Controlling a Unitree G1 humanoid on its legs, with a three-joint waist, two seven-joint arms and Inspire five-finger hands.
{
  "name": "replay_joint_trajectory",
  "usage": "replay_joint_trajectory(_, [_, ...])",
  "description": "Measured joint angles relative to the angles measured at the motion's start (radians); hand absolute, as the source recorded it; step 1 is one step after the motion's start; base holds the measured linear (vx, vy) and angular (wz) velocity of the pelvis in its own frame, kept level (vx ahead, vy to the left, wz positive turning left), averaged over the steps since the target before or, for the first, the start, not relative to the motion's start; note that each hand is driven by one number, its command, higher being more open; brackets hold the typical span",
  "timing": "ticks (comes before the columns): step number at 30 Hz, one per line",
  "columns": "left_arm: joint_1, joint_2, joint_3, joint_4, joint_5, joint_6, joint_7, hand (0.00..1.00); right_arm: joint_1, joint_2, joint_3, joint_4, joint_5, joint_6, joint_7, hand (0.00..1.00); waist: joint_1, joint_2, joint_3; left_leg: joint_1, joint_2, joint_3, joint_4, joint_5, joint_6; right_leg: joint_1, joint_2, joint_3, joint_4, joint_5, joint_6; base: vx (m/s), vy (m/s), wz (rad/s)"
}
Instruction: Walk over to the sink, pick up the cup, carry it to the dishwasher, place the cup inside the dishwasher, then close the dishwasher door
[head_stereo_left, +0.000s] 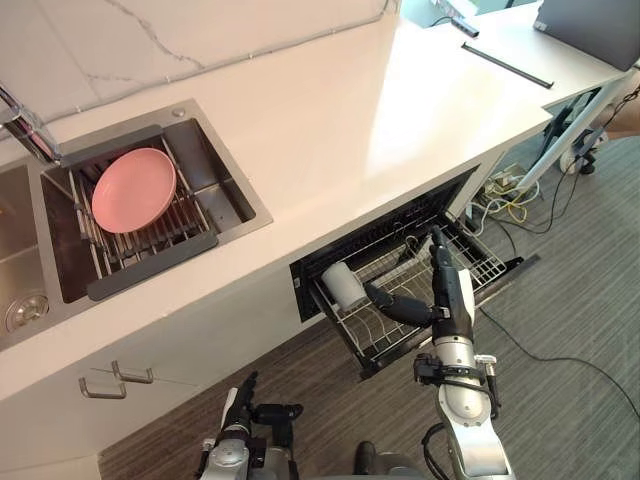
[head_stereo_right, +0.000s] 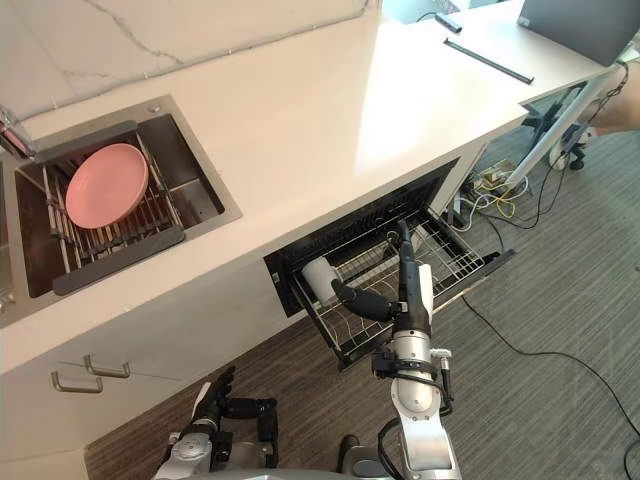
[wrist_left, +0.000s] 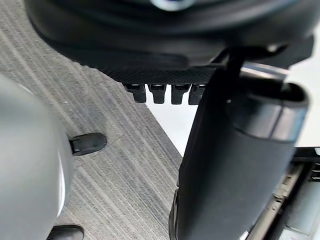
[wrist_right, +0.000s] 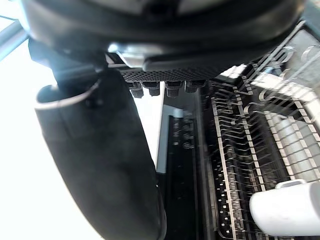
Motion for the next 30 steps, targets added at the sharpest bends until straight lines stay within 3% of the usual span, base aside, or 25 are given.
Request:
replay_joint_trajectory(9, [0.011,0.014,-0.007,0.034,0.001,-0.012,0.001,1.00,-0.001,-0.041,0.078,-0.062,-0.055,-0.017,-0.001,1.00,0.002,0.012,-0.024,0.022,-0.018,-0.037,-0.032,0.031,0.014,0.032,-0.005,-0.031,-0.030,0.026,0.009,-0.07,0.027,0.11])
replay_joint_trajectory(14, [0.013,0.019,-0.017,0.029,0.008,-0.020,0.001,1.00,-0.039,-0.110,0.074,-0.113,-0.079,-0.032,-0.025,1.00,0.008,0.035,-0.013,-0.075,-0.031,-0.113,0.041,0.032,0.018,0.023,-0.014,-0.133,-0.019,0.026,0.009,-0.04,0.010,0.55])
replay_joint_trajectory(15, [0.008,0.015,-0.017,0.029,0.009,-0.019,0.002,1.00,-0.049,-0.115,0.070,-0.113,-0.085,-0.032,-0.028,1.00,0.015,0.040,-0.011,-0.080,-0.028,-0.102,0.043,0.012,0.026,0.023,-0.015,-0.141,-0.018,0.026,0.008,-0.07,0.003,0.49])
replay_joint_trajectory(17, [0.008,0.010,-0.017,0.030,0.010,-0.020,0.001,1.00,-0.083,-0.144,0.066,-0.114,-0.088,-0.032,-0.046,1.00,0.023,0.051,-0.012,-0.096,0.032,0.106,0.076,-0.004,0.024,0.036,-0.022,-0.184,-0.019,0.026,0.009,-0.04,-0.009,0.47])
replay_joint_trajectory(21, [0.007,0.013,-0.022,0.030,0.011,-0.021,0.003,1.00,-0.144,-0.159,0.032,-0.114,-0.111,-0.032,-0.068,1.00,0.015,0.049,-0.011,-0.094,0.063,0.288,0.076,-0.006,0.029,0.046,-0.050,-0.249,-0.020,0.022,0.025,0.06,0.034,0.50])
replay_joint_trajectory(24, [0.007,0.016,-0.038,0.028,0.011,-0.021,0.008,1.00,-0.150,-0.159,-0.007,-0.113,-0.115,-0.031,-0.076,1.00,0.014,0.046,-0.010,-0.076,0.009,0.273,0.043,0.002,0.047,0.063,-0.099,-0.295,0.004,0.002,0.063,0.09,0.105,0.46])
replay_joint_trajectory(25, [0.007,0.019,-0.046,0.027,0.012,-0.021,0.008,1.00,-0.150,-0.159,-0.014,-0.112,-0.121,-0.030,-0.076,1.00,0.011,0.044,-0.009,-0.067,-0.012,0.270,0.038,-0.004,0.055,0.066,-0.126,-0.307,0.030,-0.014,0.075,0.13,0.157,0.40])
replay_joint_trajectory(26, [0.008,0.025,-0.058,0.024,0.012,-0.021,0.007,1.00,-0.150,-0.157,-0.023,-0.106,-0.128,-0.028,-0.077,1.00,0.008,0.023,0.001,-0.045,-0.051,0.274,0.038,-0.025,0.068,0.070,-0.182,-0.320,0.096,-0.051,0.095,0.18,0.202,0.38])
replay_joint_trajectory(27, [0.007,0.028,-0.061,0.024,0.012,-0.020,0.007,1.00,-0.151,-0.157,-0.028,-0.098,-0.136,-0.027,-0.078,1.00,0.006,0.020,0.002,-0.033,-0.066,0.277,0.038,-0.034,0.073,0.071,-0.207,-0.325,0.135,-0.065,0.094,0.20,0.207,0.37])
replay_joint_trajectory(29, [0.013,0.030,-0.069,0.027,0.018,-0.019,0.007,1.00,-0.149,-0.158,-0.038,-0.051,-0.154,-0.014,-0.079,1.00,0.001,0.018,0.002,0.011,-0.095,0.256,0.033,-0.058,0.092,0.035,-0.275,-0.316,0.336,-0.071,0.056,0.18,0.181,0.32])
replay_joint_trajectory(30, [0.014,0.036,-0.076,0.024,0.022,-0.019,0.009,1.00,-0.144,-0.157,-0.043,-0.027,-0.156,0.003,-0.079,1.00,0.000,0.009,0.002,0.039,-0.108,0.230,0.040,-0.078,0.103,-0.019,-0.314,-0.264,0.506,-0.041,-0.044,0.21,0.170,0.44])
